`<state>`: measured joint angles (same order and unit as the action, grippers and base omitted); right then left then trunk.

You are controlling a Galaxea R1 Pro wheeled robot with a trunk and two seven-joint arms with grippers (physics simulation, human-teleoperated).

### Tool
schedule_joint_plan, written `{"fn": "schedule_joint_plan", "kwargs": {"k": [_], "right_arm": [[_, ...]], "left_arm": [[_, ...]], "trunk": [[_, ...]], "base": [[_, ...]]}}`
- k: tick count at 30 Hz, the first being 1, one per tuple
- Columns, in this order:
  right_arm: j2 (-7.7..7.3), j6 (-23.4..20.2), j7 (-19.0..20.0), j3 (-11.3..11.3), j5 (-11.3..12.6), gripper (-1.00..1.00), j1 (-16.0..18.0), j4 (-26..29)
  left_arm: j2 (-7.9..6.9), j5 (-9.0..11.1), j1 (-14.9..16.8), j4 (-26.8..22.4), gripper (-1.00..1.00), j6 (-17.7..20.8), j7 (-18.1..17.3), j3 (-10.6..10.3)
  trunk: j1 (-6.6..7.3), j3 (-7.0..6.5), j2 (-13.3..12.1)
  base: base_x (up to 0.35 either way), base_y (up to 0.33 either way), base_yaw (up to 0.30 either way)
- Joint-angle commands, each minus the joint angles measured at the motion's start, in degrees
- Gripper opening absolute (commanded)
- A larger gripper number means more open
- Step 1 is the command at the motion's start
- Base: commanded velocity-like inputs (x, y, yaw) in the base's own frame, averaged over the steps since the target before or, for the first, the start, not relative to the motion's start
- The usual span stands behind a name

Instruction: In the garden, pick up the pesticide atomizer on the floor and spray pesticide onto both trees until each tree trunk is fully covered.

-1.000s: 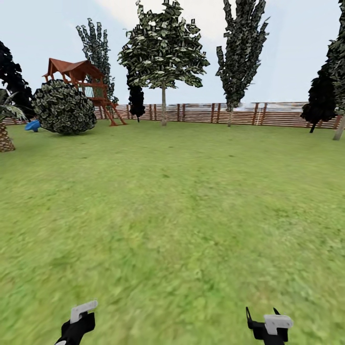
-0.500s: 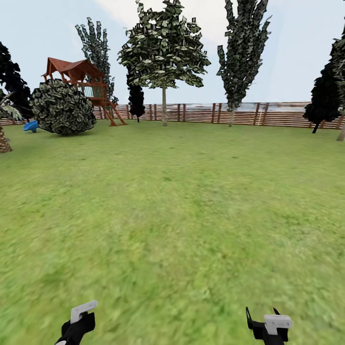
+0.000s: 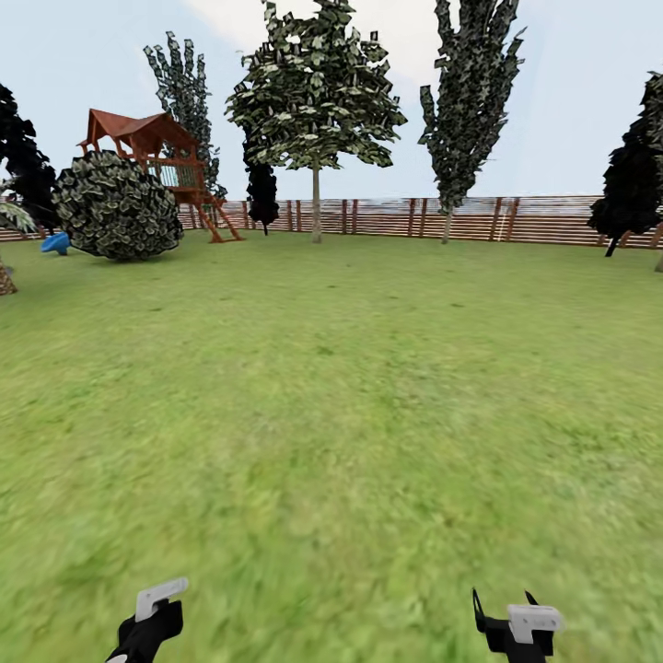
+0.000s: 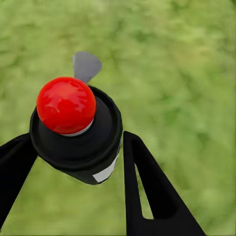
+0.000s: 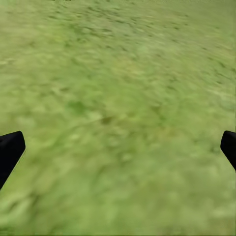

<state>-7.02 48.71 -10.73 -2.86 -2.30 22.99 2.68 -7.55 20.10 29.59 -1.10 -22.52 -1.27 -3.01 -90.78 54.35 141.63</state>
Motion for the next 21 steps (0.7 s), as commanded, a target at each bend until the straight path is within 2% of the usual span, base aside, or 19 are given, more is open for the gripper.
{"fn": "schedule_joint_plan", "kwargs": {"k": [1,21], "right_arm": [[-0.01,0.1,-0.5,-0.3,-0.3,1.0,0.0,0.0],[-0.01,0.1,-0.5,-0.3,-0.3,1.0,0.0,-0.1]], "left_arm": [[0.03,0.5,0.0,0.0,-1.0,-0.2,-0.1,-0.3],[0.08,0.5,0.0,0.0,-1.0,-0.2,-0.1,-0.3]], "trunk": [[-0.02,0.06,0.0],[-0.02,0.06,0.0]], "base": [[0.331,0.083,0.0],[0.331,0.08,0.0]]}}
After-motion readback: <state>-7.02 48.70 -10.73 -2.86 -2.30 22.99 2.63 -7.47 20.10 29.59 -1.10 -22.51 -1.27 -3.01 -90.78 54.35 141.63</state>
